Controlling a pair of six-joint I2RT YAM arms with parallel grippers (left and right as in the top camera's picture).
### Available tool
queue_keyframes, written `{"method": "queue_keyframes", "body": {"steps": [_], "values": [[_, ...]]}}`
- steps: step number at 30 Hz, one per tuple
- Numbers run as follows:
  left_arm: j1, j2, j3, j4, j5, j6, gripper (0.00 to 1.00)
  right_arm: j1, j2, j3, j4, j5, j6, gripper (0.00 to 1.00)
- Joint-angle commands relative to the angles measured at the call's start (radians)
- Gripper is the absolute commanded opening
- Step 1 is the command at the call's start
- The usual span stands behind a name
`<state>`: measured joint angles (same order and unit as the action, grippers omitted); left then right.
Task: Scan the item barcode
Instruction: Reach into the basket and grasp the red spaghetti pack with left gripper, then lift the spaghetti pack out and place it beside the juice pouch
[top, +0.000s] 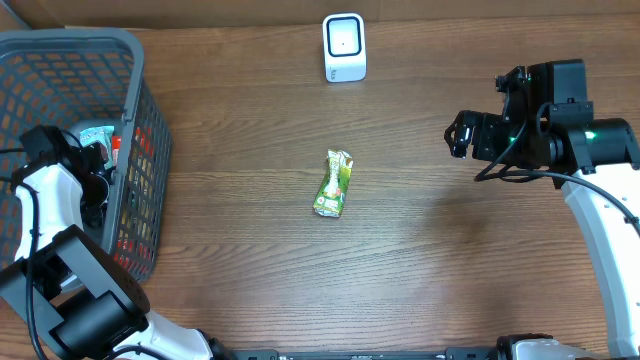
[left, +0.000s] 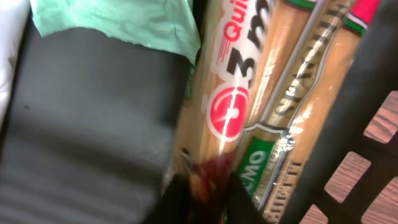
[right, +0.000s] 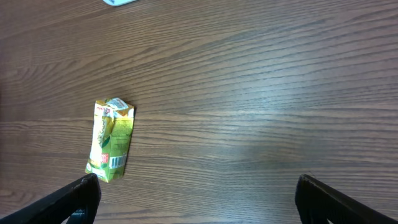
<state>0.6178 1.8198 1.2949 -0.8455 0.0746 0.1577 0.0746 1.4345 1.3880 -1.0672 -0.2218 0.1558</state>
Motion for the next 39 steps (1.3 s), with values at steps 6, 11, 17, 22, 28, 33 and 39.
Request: {"method": "queue_keyframes", "body": {"steps": [6, 11, 17, 22, 28, 33, 39], "values": [[0.010, 0.024, -0.024, -0.010, 0.035, -0.005, 0.77, 0.009, -0.002, 0.019, 0.009, -0.008, -0.007, 1.00], [0.010, 0.024, -0.024, 0.009, 0.051, -0.004, 0.82, 0.009, -0.002, 0.019, 0.010, -0.008, -0.008, 1.00], [0.009, 0.024, -0.076, 0.088, 0.080, 0.004, 0.88, 0.009, -0.002, 0.019, 0.010, -0.008, -0.007, 1.00], [0.009, 0.024, -0.174, 0.177, 0.080, 0.015, 0.88, 0.009, -0.002, 0.019, 0.010, -0.008, -0.007, 1.00], [0.010, 0.024, -0.219, 0.222, 0.080, 0.015, 0.34, 0.009, -0.002, 0.019, 0.010, -0.008, -0.007, 1.00], [0.009, 0.024, -0.187, 0.202, 0.080, 0.014, 0.04, 0.009, -0.002, 0.019, 0.010, -0.008, -0.007, 1.00], [0.001, 0.013, 0.000, 0.035, 0.080, 0.014, 0.04, 0.009, -0.002, 0.019, 0.010, -0.008, -0.007, 1.00]]}}
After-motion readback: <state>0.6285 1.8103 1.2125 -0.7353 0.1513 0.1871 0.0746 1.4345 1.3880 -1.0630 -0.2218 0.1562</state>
